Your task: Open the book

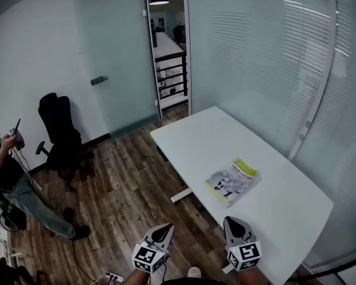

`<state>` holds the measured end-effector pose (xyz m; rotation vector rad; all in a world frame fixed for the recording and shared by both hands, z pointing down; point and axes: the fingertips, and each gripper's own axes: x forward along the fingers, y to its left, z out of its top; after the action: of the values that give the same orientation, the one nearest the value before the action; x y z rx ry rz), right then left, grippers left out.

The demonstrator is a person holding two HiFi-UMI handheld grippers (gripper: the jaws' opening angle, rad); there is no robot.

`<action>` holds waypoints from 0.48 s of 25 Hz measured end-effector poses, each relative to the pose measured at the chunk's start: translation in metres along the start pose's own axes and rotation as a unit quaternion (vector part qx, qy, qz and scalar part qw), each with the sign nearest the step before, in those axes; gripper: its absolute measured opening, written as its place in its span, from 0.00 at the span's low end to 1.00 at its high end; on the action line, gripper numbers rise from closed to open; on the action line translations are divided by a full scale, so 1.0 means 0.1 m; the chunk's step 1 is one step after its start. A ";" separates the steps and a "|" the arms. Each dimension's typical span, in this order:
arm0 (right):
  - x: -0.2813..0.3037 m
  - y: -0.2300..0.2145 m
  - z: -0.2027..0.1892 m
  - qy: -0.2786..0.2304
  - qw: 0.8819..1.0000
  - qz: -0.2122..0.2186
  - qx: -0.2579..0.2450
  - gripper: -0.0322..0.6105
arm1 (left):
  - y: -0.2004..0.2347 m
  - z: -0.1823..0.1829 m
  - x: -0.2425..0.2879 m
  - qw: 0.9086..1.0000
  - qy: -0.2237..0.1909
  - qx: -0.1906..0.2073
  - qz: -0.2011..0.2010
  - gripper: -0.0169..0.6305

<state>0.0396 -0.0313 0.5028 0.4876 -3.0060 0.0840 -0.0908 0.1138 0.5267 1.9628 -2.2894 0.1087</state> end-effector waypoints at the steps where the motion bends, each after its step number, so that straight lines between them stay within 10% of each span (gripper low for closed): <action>1: 0.05 -0.05 -0.02 0.002 1.000 0.003 0.004 0.06 | -0.01 0.00 0.09 1.000 0.003 0.003 -0.002 0.04; 12: 0.29 -0.34 -0.14 0.013 1.000 0.017 0.018 0.06 | -0.12 0.00 0.62 1.000 0.013 0.008 -0.022 0.04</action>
<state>0.0247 -0.0716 0.5206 0.4358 -2.9924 0.1459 -0.0877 0.0513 0.5351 2.0050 -2.2353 0.1484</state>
